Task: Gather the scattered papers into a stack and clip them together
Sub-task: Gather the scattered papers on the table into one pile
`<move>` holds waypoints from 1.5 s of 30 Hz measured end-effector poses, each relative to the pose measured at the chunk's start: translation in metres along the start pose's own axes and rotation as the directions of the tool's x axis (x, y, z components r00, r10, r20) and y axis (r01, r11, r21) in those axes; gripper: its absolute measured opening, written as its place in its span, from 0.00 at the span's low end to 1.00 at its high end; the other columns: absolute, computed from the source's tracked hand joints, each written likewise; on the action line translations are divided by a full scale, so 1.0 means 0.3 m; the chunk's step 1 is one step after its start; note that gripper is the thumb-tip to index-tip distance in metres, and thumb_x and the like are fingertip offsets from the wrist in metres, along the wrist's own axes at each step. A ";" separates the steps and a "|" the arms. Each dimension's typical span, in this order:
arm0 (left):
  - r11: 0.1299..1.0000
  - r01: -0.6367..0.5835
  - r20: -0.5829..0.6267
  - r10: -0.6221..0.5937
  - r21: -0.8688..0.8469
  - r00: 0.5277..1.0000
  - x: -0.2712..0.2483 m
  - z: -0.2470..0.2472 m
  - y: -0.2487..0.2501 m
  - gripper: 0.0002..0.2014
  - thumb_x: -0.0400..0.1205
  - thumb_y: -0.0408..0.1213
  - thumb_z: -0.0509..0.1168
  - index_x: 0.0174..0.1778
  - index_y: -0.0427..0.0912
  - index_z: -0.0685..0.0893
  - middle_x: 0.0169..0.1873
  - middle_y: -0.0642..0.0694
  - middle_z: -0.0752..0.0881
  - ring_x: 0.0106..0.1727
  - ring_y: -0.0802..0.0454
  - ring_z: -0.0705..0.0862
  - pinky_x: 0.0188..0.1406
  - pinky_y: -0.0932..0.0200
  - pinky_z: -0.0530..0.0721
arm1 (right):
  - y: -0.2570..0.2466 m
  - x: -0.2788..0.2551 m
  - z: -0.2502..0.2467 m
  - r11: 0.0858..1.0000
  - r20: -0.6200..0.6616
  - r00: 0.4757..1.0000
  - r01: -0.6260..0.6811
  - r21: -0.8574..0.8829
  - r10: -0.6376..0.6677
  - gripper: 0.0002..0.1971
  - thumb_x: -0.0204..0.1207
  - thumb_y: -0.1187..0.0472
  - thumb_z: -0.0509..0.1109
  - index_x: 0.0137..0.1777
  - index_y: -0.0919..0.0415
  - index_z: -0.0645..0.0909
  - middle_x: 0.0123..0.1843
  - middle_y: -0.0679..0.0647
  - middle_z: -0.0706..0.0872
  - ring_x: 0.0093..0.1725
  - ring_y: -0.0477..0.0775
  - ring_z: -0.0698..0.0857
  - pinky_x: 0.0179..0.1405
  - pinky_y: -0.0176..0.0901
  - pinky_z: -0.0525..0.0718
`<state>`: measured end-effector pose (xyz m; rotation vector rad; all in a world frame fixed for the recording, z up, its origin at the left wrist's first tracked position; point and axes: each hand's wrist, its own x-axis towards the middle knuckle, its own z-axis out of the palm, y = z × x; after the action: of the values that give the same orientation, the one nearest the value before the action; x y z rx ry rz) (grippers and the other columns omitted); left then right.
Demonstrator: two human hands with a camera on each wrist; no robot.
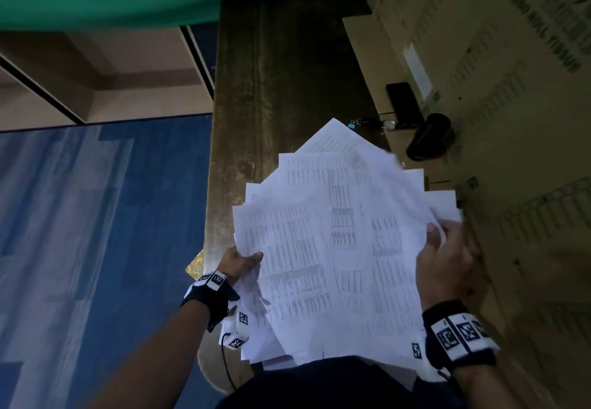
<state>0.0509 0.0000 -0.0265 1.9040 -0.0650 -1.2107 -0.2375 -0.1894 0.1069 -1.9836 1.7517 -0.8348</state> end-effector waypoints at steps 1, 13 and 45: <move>1.000 -0.008 0.003 0.008 0.001 1.000 0.000 -0.002 -0.003 0.05 0.80 0.33 0.73 0.45 0.35 0.87 0.28 0.46 0.89 0.31 0.46 0.87 0.32 0.55 0.85 | -0.040 0.010 0.000 0.998 -0.008 1.000 -0.003 0.063 0.003 0.11 0.84 0.60 0.63 0.58 0.67 0.77 0.49 0.72 0.87 0.46 0.72 0.86 0.40 0.55 0.83; 0.970 0.153 0.096 -0.137 -0.189 0.986 0.003 -0.020 0.019 0.19 0.83 0.52 0.67 0.58 0.40 0.88 0.55 0.43 0.88 0.52 0.45 0.85 0.46 0.53 0.87 | -0.072 -0.039 0.312 0.945 0.565 0.812 -0.283 0.167 0.144 0.17 0.85 0.58 0.60 0.69 0.65 0.73 0.67 0.65 0.83 0.65 0.64 0.82 0.59 0.46 0.77; 1.000 -0.011 0.058 0.010 0.008 0.998 0.036 -0.036 -0.028 0.01 0.82 0.38 0.72 0.47 0.47 0.89 0.48 0.41 0.92 0.55 0.36 0.88 0.61 0.38 0.86 | -0.140 0.071 0.365 0.986 0.355 0.932 -0.123 0.113 0.076 0.16 0.84 0.59 0.61 0.65 0.68 0.78 0.61 0.69 0.85 0.59 0.69 0.84 0.56 0.53 0.80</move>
<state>0.0619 0.0071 -0.0382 1.8734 -0.1112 -1.2604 -0.1341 -0.2158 0.0541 -1.8075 1.5331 -0.5114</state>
